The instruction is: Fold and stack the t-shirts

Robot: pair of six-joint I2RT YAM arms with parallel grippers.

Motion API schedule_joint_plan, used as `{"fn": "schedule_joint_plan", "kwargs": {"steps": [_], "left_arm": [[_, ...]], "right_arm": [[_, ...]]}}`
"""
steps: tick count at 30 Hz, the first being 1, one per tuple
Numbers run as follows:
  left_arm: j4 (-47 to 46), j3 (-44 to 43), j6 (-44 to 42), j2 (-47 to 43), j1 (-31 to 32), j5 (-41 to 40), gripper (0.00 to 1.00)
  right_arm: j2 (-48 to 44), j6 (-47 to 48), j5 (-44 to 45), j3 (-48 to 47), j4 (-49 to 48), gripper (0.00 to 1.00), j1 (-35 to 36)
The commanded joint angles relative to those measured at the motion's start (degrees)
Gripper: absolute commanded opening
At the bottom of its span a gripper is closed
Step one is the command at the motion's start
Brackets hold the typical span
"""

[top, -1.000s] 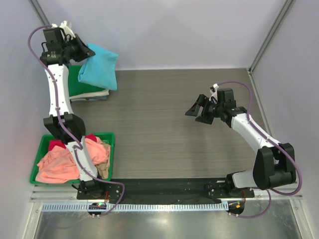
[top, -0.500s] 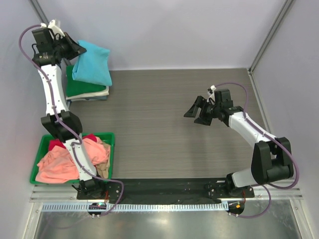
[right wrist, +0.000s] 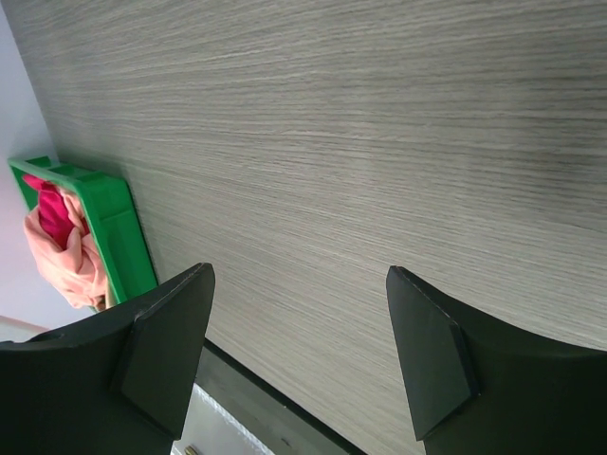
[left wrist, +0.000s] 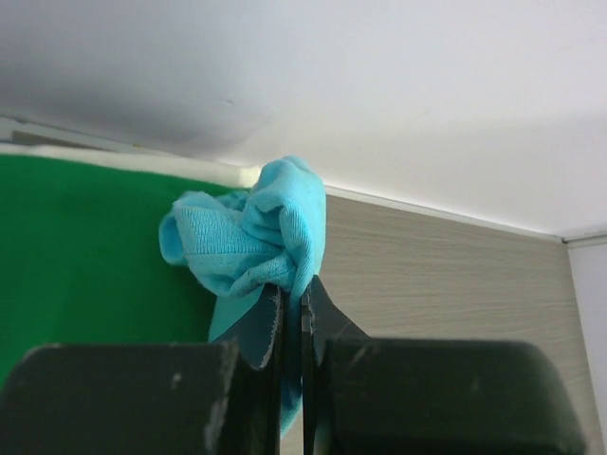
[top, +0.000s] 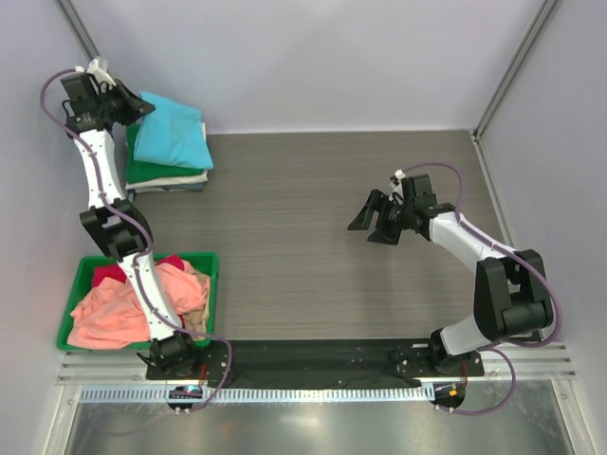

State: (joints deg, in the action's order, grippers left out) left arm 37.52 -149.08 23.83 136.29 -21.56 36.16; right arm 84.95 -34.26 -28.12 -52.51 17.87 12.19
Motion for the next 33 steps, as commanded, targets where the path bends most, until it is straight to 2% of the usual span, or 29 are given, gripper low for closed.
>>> {"fn": "schedule_joint_plan", "kwargs": {"steps": [1, 6, 7, 8, 9, 10, 12, 17, 21, 23, 26, 33], "left_arm": [[-10.34, -3.24, -0.27, 1.26, -0.94, 1.64, 0.0], [-16.51, -2.63, -3.79, 5.65, -1.29, -6.78, 0.0], [-16.51, -2.71, -3.62, 6.44, -1.46, -8.37, 0.09], [-16.51, -2.54, -3.53, 7.58, -1.73, -9.95, 0.3], [-16.6, -2.36, -3.97, 8.02, -1.73, -10.93, 0.83], [-16.16, -2.36, -4.32, 8.38, -1.82, -13.03, 1.0], [-13.71, -2.62, -4.32, 7.94, -1.82, -15.67, 1.0], [-12.65, 0.35, -2.31, 1.8, -1.73, -15.59, 1.0], [-11.51, 7.72, -2.56, -5.67, -1.12, -21.03, 1.0], [-10.45, 10.72, -3.18, -10.15, -0.5, -27.42, 0.99], [-10.45, 17.05, -3.01, -15.34, 1.51, -32.54, 1.0], [-11.14, 28.92, -2.92, -21.94, 8.37, -37.66, 0.96]], "right_arm": [[0.57, 1.21, 1.05, 0.48, -1.52, 0.79, 0.82], [2.94, 1.83, 0.96, 0.48, -1.26, 0.79, 1.61], [3.29, 1.83, 0.87, 0.48, -1.34, 0.79, 1.7], [3.82, 1.92, 0.87, 0.39, -1.26, 0.79, 1.7], [4.0, 2.09, 0.96, 0.39, -1.17, 0.79, 1.88], [4.26, 2.18, 1.05, 0.39, -1.26, 0.79, 2.14], [5.14, 2.18, 1.05, 0.22, -1.26, 0.79, 2.58], [5.93, 2.18, 0.78, -0.84, -1.17, 0.79, 4.51], [5.32, 2.44, 1.49, -1.19, -0.64, 0.79, 6.36], [4.79, 2.53, 1.58, -1.1, -0.2, 0.79, 7.32], [3.3, 2.45, 1.75, -0.14, -0.2, 0.79, 8.46], [-0.31, 2.44, 2.01, 1.8, -0.11, 0.79, 9.08]]}}
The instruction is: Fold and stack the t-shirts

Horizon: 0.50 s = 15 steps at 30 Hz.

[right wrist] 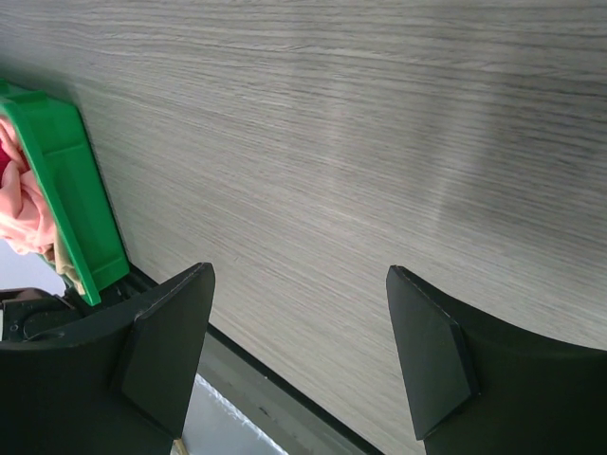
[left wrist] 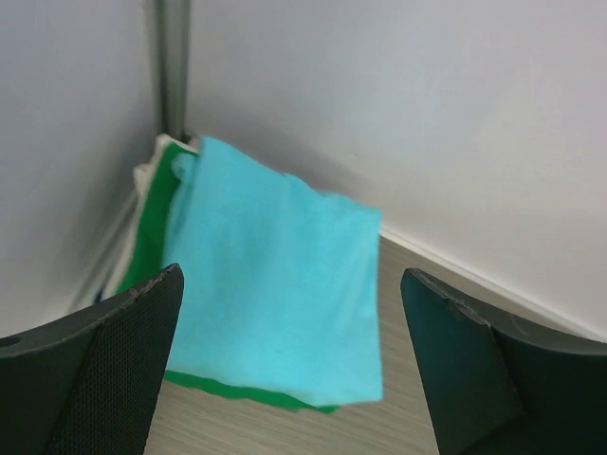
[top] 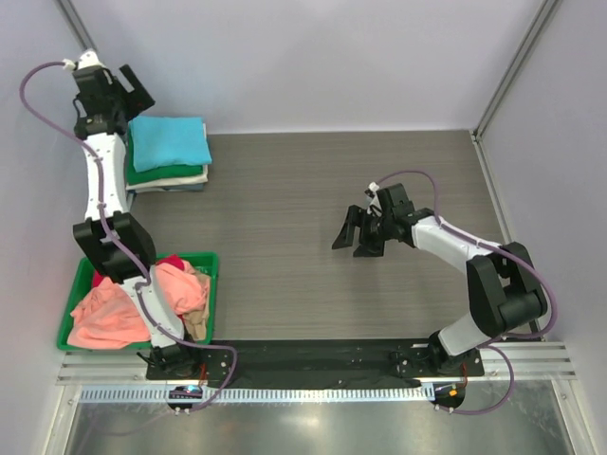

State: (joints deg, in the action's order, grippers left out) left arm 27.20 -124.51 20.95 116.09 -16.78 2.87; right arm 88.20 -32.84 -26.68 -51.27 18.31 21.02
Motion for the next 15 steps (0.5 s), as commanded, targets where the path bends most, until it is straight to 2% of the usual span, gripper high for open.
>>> {"fn": "schedule_joint_plan", "kwargs": {"steps": [1, 4, 5, 10, 15], "left_arm": [[-1.44, 5.49, 0.49, -1.75, 4.11, -3.67, 0.96], [-2.07, 6.65, 1.28, 0.79, 5.26, 0.27, 0.9], [-1.19, 6.12, 1.2, 1.67, 5.26, 0.72, 0.84], [3.03, 4.28, -1.78, 8.44, 5.17, -0.85, 0.81], [6.37, 1.21, -3.02, 11.08, 4.91, -0.33, 0.81]], "right_arm": [[-3.83, 1.02, 0.4, 0.81, -0.46, 0.79, 0.34], [-4.7, 1.2, 0.31, 1.61, -0.38, 0.79, 0.25], [-5.14, 1.37, 0.31, 1.96, -0.03, 0.79, 0.25], [-6.46, 1.73, 0.84, 3.19, 0.5, 0.79, 0.25], [-5.85, 1.9, 0.66, 3.45, 0.77, 0.8, 0.25]]}}
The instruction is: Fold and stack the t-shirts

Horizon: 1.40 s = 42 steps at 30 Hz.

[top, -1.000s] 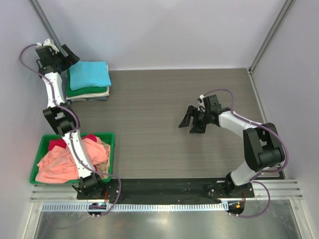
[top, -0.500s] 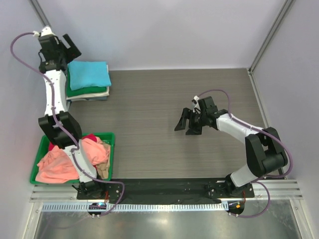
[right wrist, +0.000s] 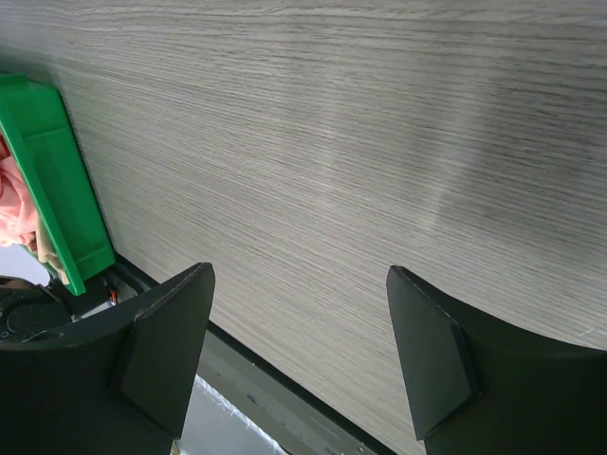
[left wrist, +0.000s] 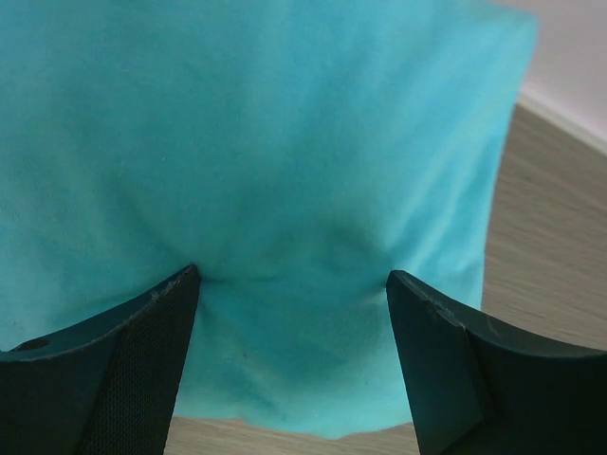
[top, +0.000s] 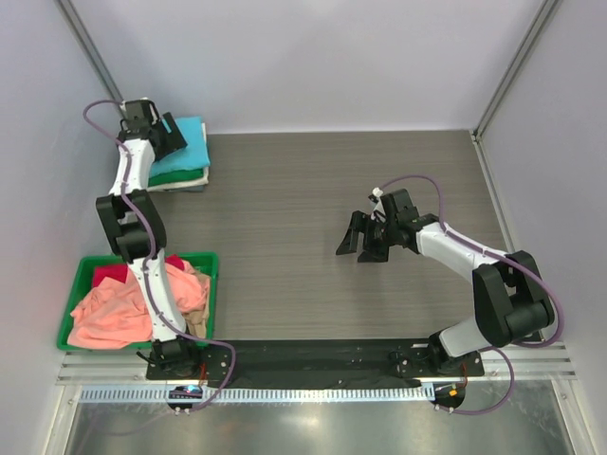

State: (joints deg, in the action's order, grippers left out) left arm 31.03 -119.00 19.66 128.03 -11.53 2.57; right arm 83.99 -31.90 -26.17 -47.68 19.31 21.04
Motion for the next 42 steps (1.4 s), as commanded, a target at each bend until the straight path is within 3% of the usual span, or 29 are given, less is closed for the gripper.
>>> {"fn": "schedule_joint_plan", "kwargs": {"steps": [1, 4, 8, 13, 20, 24, 28, 33, 39, 42], "left_arm": [[3.07, -5.27, -1.56, -1.2, -0.34, 0.24, 0.81], [3.95, -8.43, -0.59, -3.48, -0.16, 0.68, 0.84], [3.95, -11.25, -0.59, -10.93, 0.98, -0.46, 0.96], [4.13, -6.7, 0.11, -20.52, 2.04, -1.25, 1.0], [2.47, 18.24, 5.56, -41.6, 3.62, 4.89, 1.0], [-0.87, 39.82, 7.32, -58.19, 4.41, 7.97, 1.0], [-1.06, 55.22, 7.59, -70.67, 4.41, 9.03, 1.0], [5.25, 64.93, 5.13, -82.57, 4.41, 8.42, 1.0], [7.13, 73.72, 3.28, -95.31, 4.32, 1.15, 1.0], [6.51, 74.97, 3.81, -100.49, 4.5, 0.16, 1.0]], "right_arm": [[-1.63, 0.96, 0.25, -0.31, -0.33, 0.79, 0.23], [-1.46, 0.96, 0.33, -1.09, -0.24, 0.79, 0.23], [-1.19, 0.35, 0.68, -2.15, -0.24, 0.8, 0.58], [-1.46, 0.08, 1.82, -3.21, -0.33, 0.79, 1.37], [-1.89, -0.88, 1.74, -4.44, -0.77, 0.8, 2.95], [-3.12, -2.2, 3.32, -5.05, -1.03, 0.81, 4.54], [-4.79, -3.08, 4.2, -5.14, -1.99, 0.82, 6.73], [-6.2, -6.33, 7.27, -2.69, -3.84, 0.82, 8.67], [-3.31, -9.41, 8.68, -2.5, -3.67, 0.82, 10.51], [-1.2, -7.49, 13.14, -5.74, -2.35, 0.84, 16.21]]}}
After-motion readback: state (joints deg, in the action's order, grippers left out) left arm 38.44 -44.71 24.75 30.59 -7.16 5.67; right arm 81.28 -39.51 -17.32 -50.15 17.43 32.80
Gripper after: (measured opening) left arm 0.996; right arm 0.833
